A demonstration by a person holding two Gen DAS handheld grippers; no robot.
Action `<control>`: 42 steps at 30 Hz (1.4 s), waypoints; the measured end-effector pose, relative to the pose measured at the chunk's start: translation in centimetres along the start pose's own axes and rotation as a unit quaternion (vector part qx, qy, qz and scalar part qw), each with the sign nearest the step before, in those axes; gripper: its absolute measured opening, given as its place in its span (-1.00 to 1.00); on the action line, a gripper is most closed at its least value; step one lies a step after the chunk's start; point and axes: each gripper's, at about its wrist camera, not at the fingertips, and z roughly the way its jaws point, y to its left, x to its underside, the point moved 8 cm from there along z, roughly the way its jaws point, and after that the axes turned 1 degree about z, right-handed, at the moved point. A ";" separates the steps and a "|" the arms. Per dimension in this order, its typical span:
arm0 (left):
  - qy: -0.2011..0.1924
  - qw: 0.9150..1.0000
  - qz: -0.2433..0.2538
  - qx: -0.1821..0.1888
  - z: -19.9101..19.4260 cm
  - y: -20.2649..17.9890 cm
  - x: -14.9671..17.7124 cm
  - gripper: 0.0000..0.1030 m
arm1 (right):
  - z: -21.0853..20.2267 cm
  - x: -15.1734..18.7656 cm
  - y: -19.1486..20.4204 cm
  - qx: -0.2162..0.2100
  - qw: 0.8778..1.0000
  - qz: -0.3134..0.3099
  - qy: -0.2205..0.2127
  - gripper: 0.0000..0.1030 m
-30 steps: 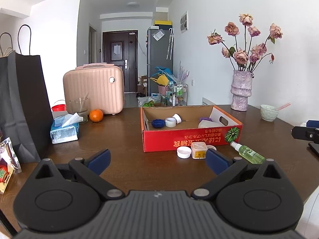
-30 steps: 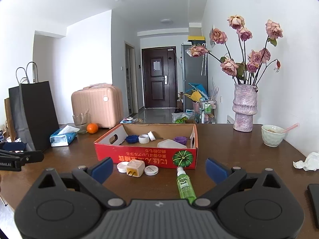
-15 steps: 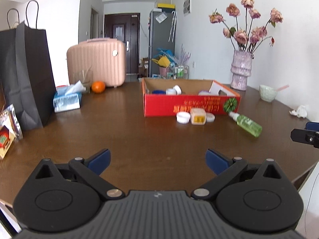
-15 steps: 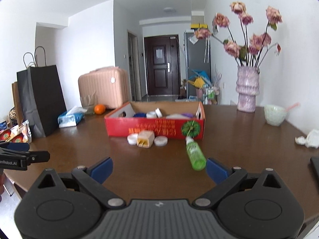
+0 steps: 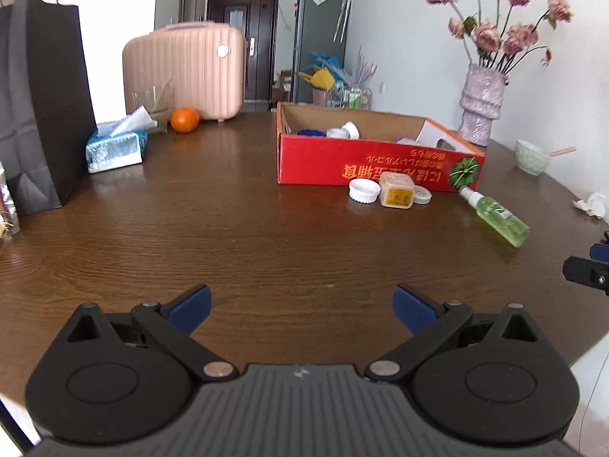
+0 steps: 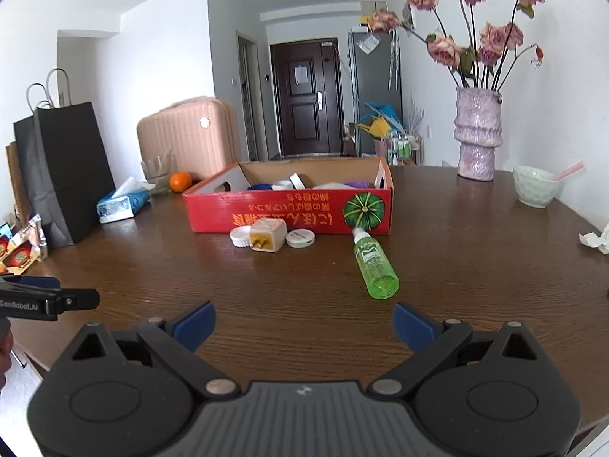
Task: Organize rigid objects
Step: 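Grasp the large white lid with the left tool while the right tool grasps the green spray bottle, then carry the white lid and green spray bottle over the red box and lower them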
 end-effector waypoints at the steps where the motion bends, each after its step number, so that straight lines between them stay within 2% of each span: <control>1: 0.003 1.000 -0.001 0.001 0.7 0.0 -0.3 1.00 | 0.6 -0.1 -0.2 0.000 1.000 0.001 0.005 0.94; 9: 0.017 1.000 0.005 0.003 6.9 -1.1 -4.2 1.00 | 5.7 -1.9 -2.6 0.012 1.000 0.008 0.024 0.92; 12: 0.010 1.000 0.018 0.021 9.5 -1.9 -6.1 1.00 | 7.8 -2.4 -3.2 0.013 0.999 0.005 0.033 0.89; 15: 0.014 0.999 0.021 0.023 12.3 -2.7 -7.7 0.97 | 9.9 -2.9 -3.6 0.014 0.999 -0.001 0.044 0.84; 17: 0.018 0.999 0.018 0.030 14.1 -3.2 -8.6 0.86 | 11.2 -3.3 -3.9 0.014 0.999 -0.002 0.048 0.82; 19: 0.037 0.999 0.013 0.034 15.9 -3.6 -9.3 0.60 | 12.4 -3.6 -4.2 0.014 0.998 -0.005 0.054 0.75; 21: 0.039 0.998 0.015 0.050 17.3 -4.3 -9.9 0.55 | 13.5 -3.9 -4.4 0.013 0.998 -0.010 0.058 0.68; 23: 0.047 0.997 0.019 0.057 18.7 -4.8 -10.1 0.38 | 14.5 -4.1 -4.6 0.012 0.998 -0.011 0.061 0.57; 25: 0.058 0.996 0.016 0.061 20.0 -5.1 -10.0 0.00 | 15.6 -4.3 -4.8 0.009 0.998 -0.007 0.064 0.48; 26: 0.061 0.996 0.011 0.064 20.4 -5.2 -10.0 -0.07 | 16.0 -4.3 -5.0 0.012 0.998 -0.005 0.065 0.37; 28: 0.059 0.996 0.001 0.063 20.7 -5.1 -9.9 -0.43 | 16.7 -4.3 -5.0 0.015 0.998 -0.005 0.067 0.09; 29: 0.055 0.996 -0.002 0.066 20.7 -5.1 -9.8 -0.52 | 16.9 -4.3 -5.1 0.016 0.997 -0.005 0.070 -0.13; 30: 0.052 0.996 -0.005 0.070 20.6 -5.1 -9.7 -0.71 | 17.2 -4.2 -5.2 0.015 0.997 -0.005 0.073 -0.37; 31: 0.052 0.996 -0.009 0.070 20.6 -5.0 -9.5 -0.84 | 17.4 -4.0 -5.2 0.012 0.997 -0.006 0.078 -0.41; 36: 0.047 0.997 -0.020 0.064 18.9 -4.5 -8.6 -0.90 | 16.7 -3.1 -4.6 0.001 0.997 -0.014 0.080 -0.41; 42: 0.022 0.997 -0.026 0.064 13.3 -3.4 -7.3 -0.90 | 13.9 -2.1 -4.2 -0.002 0.997 -0.003 0.080 -0.41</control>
